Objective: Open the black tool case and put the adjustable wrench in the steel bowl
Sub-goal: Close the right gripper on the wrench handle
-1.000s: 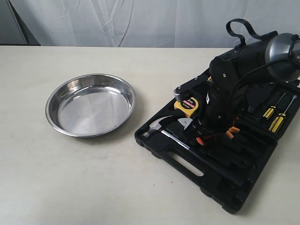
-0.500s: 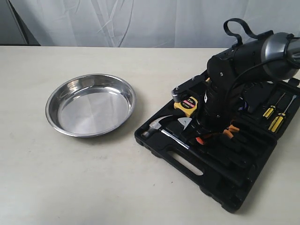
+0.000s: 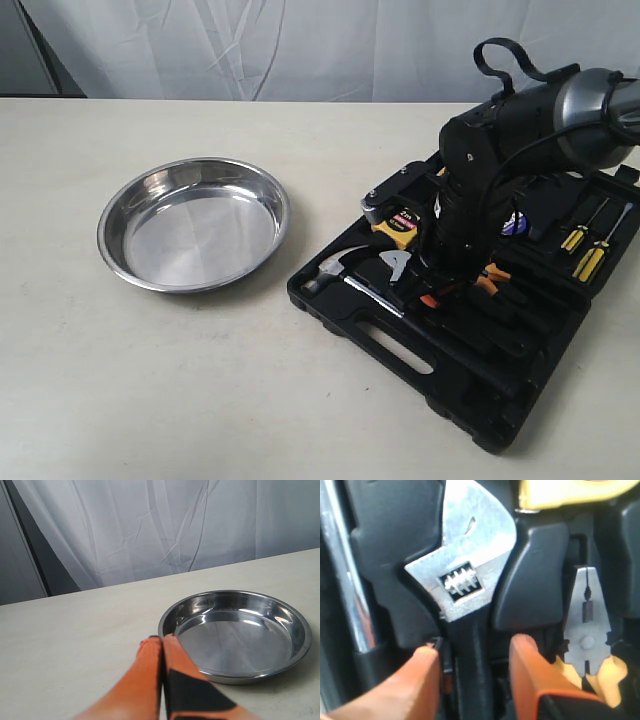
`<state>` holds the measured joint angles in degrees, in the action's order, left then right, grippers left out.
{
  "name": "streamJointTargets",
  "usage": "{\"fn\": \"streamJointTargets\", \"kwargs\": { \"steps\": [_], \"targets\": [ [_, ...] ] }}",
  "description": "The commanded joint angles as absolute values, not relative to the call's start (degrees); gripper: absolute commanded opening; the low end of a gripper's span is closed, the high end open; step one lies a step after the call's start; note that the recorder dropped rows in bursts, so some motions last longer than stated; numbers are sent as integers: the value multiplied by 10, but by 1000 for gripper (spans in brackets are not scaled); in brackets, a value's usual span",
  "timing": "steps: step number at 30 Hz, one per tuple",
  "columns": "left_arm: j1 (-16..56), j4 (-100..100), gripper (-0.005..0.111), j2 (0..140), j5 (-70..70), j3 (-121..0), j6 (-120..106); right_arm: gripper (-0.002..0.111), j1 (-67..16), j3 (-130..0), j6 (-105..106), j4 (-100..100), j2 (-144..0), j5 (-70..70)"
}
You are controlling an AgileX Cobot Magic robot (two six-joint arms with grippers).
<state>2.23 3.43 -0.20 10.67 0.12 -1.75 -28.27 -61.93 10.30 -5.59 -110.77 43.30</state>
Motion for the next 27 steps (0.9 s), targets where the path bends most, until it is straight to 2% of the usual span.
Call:
{"fn": "streamJointTargets", "kwargs": {
  "steps": [1,27],
  "targets": [
    [24,38,0,0,103,0,-17,41,-280,-603,105,-76,-1146,445],
    [24,38,0,0,103,0,-17,41,-280,-603,145,-69,-1143,489]
  ]
}}
